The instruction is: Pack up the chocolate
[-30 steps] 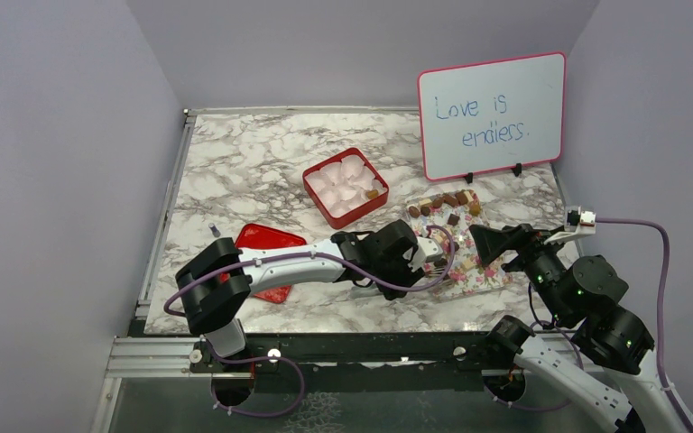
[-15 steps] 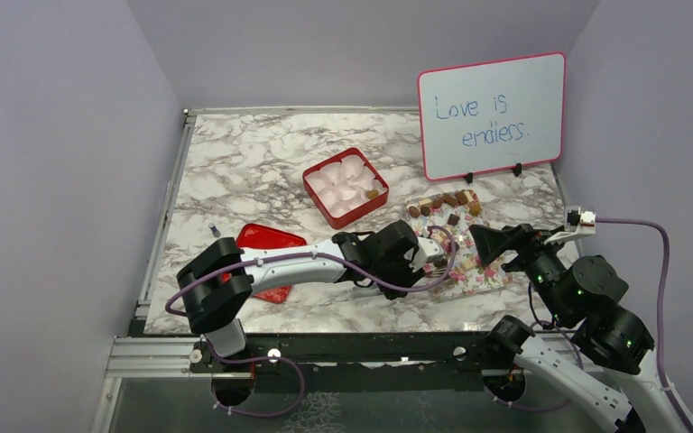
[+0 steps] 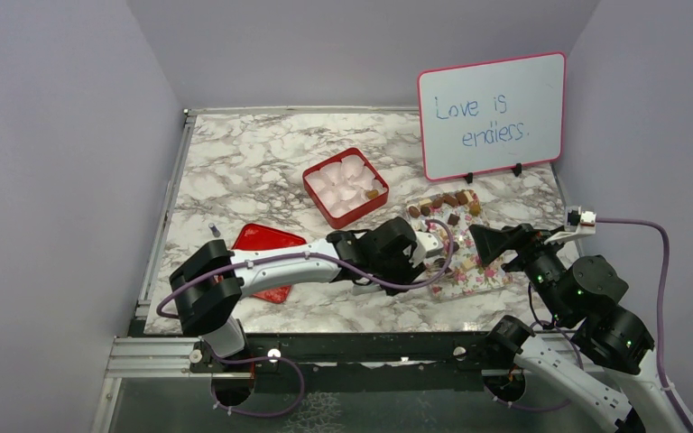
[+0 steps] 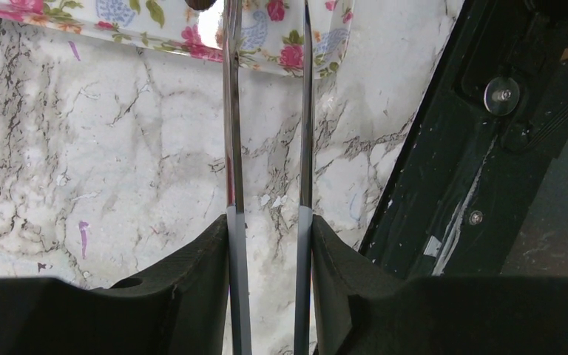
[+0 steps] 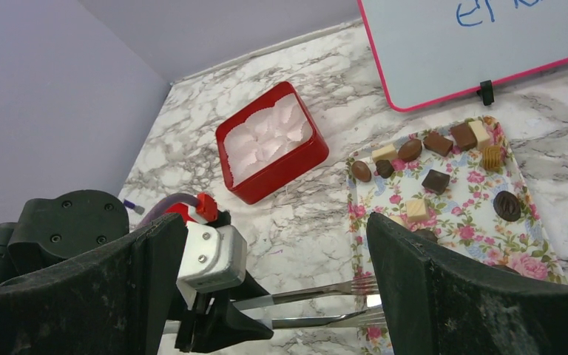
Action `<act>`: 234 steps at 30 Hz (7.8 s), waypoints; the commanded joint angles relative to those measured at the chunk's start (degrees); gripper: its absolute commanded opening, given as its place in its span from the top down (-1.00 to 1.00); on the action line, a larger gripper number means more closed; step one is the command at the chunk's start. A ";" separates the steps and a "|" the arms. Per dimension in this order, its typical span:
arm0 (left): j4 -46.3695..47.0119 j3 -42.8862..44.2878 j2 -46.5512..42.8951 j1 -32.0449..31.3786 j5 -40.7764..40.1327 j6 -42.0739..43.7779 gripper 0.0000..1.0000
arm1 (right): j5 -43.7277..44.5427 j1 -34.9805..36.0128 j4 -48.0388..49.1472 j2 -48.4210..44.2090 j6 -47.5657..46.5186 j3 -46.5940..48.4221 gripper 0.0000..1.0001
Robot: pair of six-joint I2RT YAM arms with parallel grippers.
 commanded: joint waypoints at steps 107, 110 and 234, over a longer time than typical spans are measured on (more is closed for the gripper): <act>-13.54 1.17 -11.71 32.91 -1.01 -6.41 0.10 | -1.94 -0.22 1.55 0.10 0.83 -1.49 -0.93; -13.23 1.78 -12.37 32.91 -0.15 -6.22 0.11 | -2.10 -0.19 1.64 0.13 0.81 -1.40 -0.93; -4.99 5.63 -8.15 10.22 -13.69 -12.27 0.49 | -2.61 -0.23 0.25 0.22 1.60 -0.26 -0.92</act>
